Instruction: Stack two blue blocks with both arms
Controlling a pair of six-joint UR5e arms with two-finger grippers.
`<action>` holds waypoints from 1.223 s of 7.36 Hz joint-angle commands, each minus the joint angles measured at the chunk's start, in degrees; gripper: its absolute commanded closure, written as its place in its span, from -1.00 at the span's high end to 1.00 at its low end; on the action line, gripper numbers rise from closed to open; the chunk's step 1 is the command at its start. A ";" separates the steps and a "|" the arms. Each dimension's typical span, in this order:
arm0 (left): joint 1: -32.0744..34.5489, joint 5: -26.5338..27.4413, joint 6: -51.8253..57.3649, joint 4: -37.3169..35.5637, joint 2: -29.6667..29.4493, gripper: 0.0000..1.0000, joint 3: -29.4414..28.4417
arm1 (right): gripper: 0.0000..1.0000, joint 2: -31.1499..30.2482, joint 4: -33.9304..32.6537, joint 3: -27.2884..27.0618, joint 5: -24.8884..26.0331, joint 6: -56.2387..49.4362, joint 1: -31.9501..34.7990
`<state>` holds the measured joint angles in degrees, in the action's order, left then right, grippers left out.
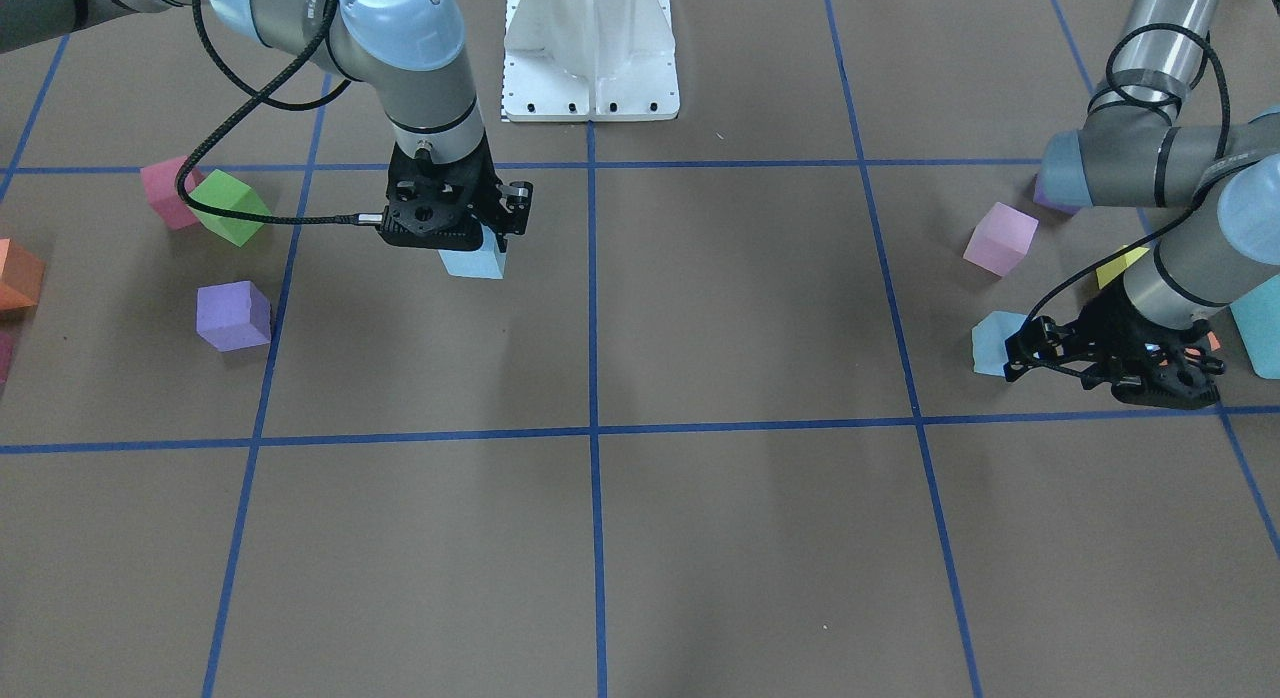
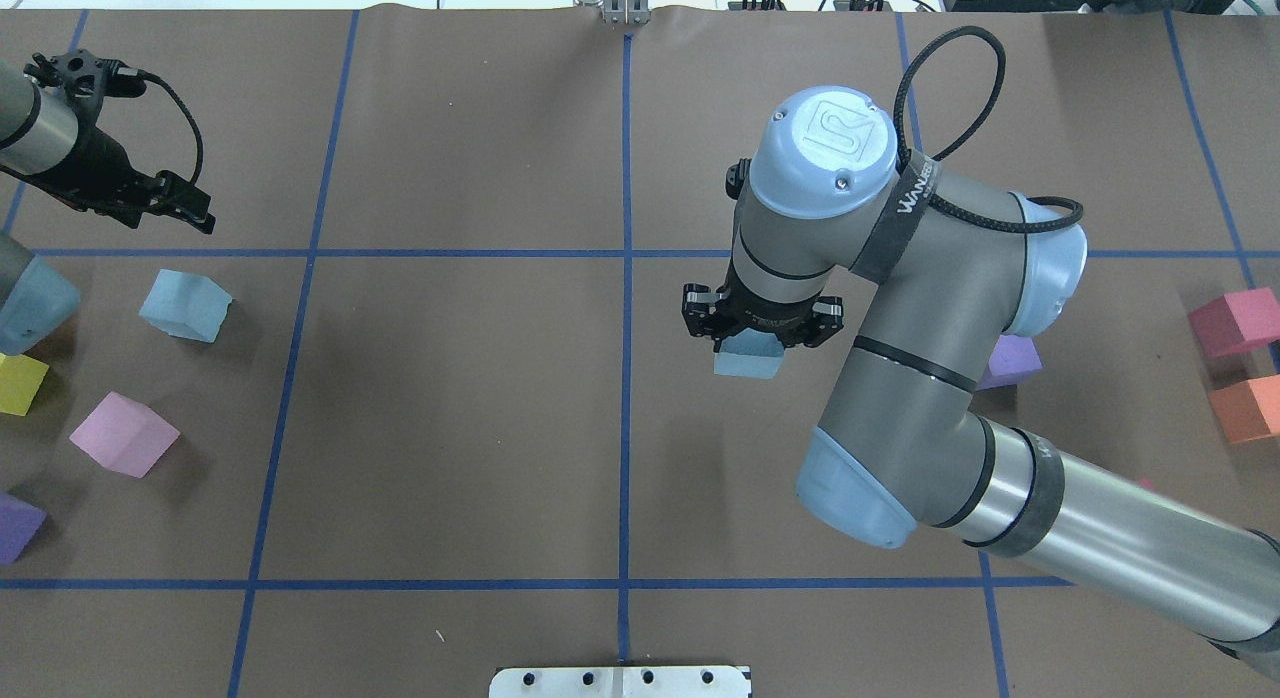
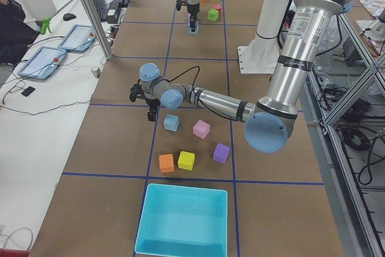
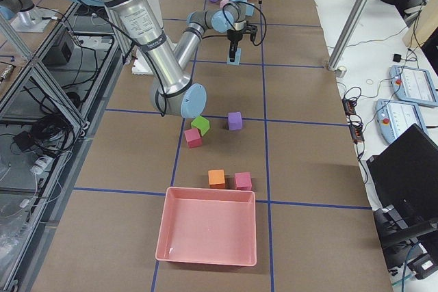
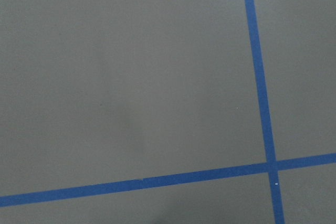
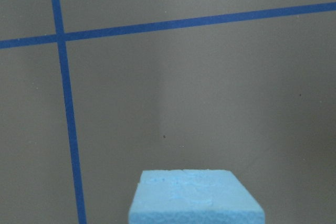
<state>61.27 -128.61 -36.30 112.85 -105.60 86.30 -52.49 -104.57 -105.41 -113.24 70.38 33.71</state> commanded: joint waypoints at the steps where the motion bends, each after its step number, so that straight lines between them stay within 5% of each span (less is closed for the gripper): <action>1: -0.98 0.20 0.35 0.18 0.66 0.96 0.19 | 0.17 -0.25 3.12 2.12 3.61 2.89 -3.63; 3: -3.60 2.74 1.32 0.18 0.66 0.96 0.19 | 0.17 0.45 11.12 7.65 4.16 5.81 -5.14; 9: -3.62 2.40 1.40 0.18 3.65 0.96 3.44 | 0.17 9.86 15.24 19.87 4.86 5.55 -5.32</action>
<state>57.64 -126.12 -34.90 113.03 -102.34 89.45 -43.20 -92.00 -88.23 -108.83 75.97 28.44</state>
